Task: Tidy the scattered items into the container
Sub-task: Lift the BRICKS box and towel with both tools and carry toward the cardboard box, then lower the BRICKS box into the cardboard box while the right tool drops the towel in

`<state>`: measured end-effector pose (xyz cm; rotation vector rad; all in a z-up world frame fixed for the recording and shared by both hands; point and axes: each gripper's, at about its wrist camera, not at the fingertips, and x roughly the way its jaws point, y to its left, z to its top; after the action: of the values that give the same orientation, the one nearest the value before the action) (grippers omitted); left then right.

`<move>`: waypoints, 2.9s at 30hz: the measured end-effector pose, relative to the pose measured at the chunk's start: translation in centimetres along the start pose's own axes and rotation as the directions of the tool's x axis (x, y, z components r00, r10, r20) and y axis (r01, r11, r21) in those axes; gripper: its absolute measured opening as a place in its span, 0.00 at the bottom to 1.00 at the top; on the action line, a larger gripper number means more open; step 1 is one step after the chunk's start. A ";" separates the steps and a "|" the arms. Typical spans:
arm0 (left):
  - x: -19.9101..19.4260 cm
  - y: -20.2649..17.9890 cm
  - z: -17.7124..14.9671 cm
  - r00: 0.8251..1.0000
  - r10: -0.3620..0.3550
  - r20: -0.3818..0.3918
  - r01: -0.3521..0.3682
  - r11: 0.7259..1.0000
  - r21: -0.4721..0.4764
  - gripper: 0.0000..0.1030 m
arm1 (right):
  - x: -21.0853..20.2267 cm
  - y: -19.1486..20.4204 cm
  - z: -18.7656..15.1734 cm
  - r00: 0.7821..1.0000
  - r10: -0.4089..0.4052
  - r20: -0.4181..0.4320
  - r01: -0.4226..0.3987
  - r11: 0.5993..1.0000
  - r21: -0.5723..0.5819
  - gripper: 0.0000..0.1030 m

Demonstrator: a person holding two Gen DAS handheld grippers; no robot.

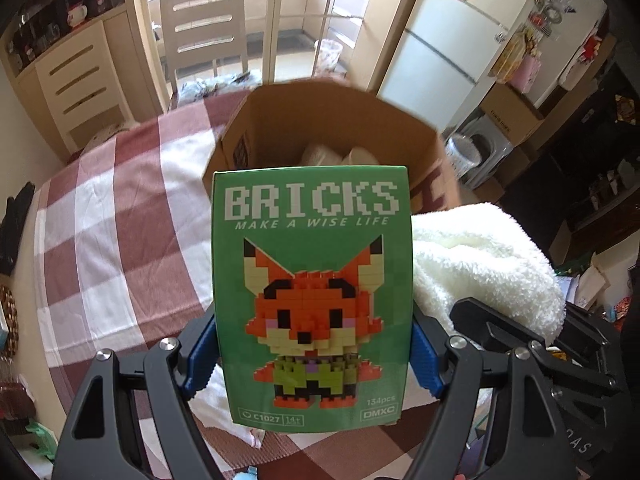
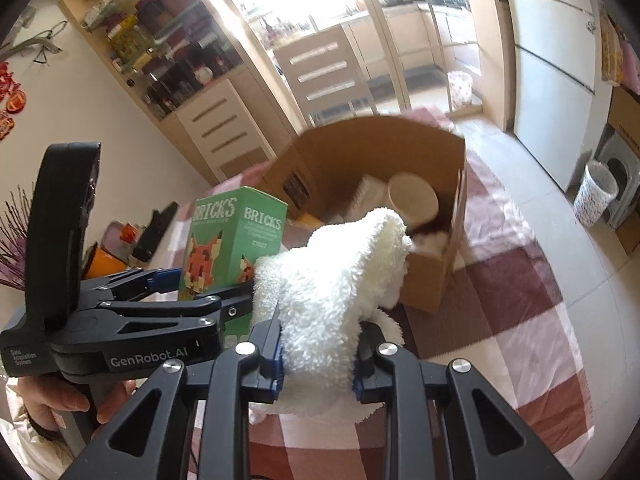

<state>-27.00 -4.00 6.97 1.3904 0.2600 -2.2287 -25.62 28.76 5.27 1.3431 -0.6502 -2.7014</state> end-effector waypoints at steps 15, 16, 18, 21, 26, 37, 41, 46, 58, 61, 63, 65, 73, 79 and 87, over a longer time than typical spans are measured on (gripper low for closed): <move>-3.3 -0.7 9.7 0.992 -0.030 0.119 0.030 1.000 0.005 0.78 | -2.5 1.2 8.8 0.986 -0.024 0.167 0.037 0.996 -0.075 0.24; -3.0 -0.6 10.1 0.993 -0.032 0.117 0.032 0.999 0.001 0.78 | -2.3 1.1 9.3 0.984 -0.030 0.174 0.045 0.996 -0.081 0.24; -1.8 -0.3 11.2 0.994 -0.035 0.102 0.037 0.999 -0.020 0.78 | -1.5 0.9 10.3 0.982 -0.046 0.182 0.062 0.994 -0.087 0.24; 0.0 0.3 12.2 0.995 -0.045 0.084 0.050 0.997 -0.057 0.78 | 0.1 0.1 11.2 0.981 -0.069 0.183 0.086 0.993 -0.086 0.24; 3.2 1.5 13.2 0.998 -0.043 0.053 0.048 0.994 -0.095 0.78 | 2.8 -1.2 11.7 0.984 -0.091 0.157 0.104 0.991 -0.082 0.24; 8.8 2.7 11.8 0.999 0.021 -0.037 -0.024 0.994 -0.103 0.78 | 8.4 -2.9 10.3 0.994 -0.108 0.035 0.110 0.992 -0.059 0.24; 10.3 2.9 11.4 0.997 0.036 -0.068 -0.043 0.994 -0.100 0.77 | 9.9 -3.3 9.9 0.993 -0.118 -0.001 0.118 0.991 -0.062 0.24; 11.9 2.9 10.8 0.993 0.051 -0.106 -0.061 0.994 -0.096 0.77 | 11.2 -4.2 9.5 0.990 -0.135 -0.042 0.132 0.990 -0.049 0.24; 12.9 2.7 10.7 0.985 0.081 -0.151 -0.094 0.992 -0.083 0.78 | 11.6 -4.8 9.6 0.982 -0.172 -0.080 0.169 0.984 -0.050 0.40; 12.4 2.8 10.7 0.987 0.077 -0.143 -0.090 0.992 -0.086 0.79 | 11.1 -5.0 9.9 0.980 -0.181 -0.082 0.178 0.983 -0.040 0.45; 12.1 2.9 10.7 0.987 0.077 -0.139 -0.091 0.992 -0.090 0.79 | 10.5 -5.1 10.0 0.981 -0.176 -0.079 0.174 0.984 -0.030 0.51; 12.0 3.1 10.8 0.987 0.075 -0.140 -0.089 0.991 -0.098 0.81 | 9.9 -5.1 10.2 0.982 -0.174 -0.070 0.173 0.985 -0.027 0.55; 10.1 2.6 10.6 0.991 0.078 -0.112 -0.089 0.992 -0.093 0.83 | 7.6 -5.1 9.9 0.984 -0.173 -0.048 0.173 0.985 -0.007 0.56; 7.0 2.5 9.5 0.993 0.086 -0.077 -0.094 0.990 -0.105 0.84 | 4.9 -4.5 9.7 0.987 -0.160 -0.004 0.160 0.987 0.008 0.56; 3.4 2.8 4.9 0.991 0.113 -0.072 -0.121 0.984 -0.128 0.84 | 2.8 -3.0 7.9 0.991 -0.137 0.005 0.137 0.991 0.002 0.56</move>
<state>-30.71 -9.45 6.47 1.3716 0.3329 -2.0364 -33.07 33.60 6.19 1.4324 -0.5807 -2.8109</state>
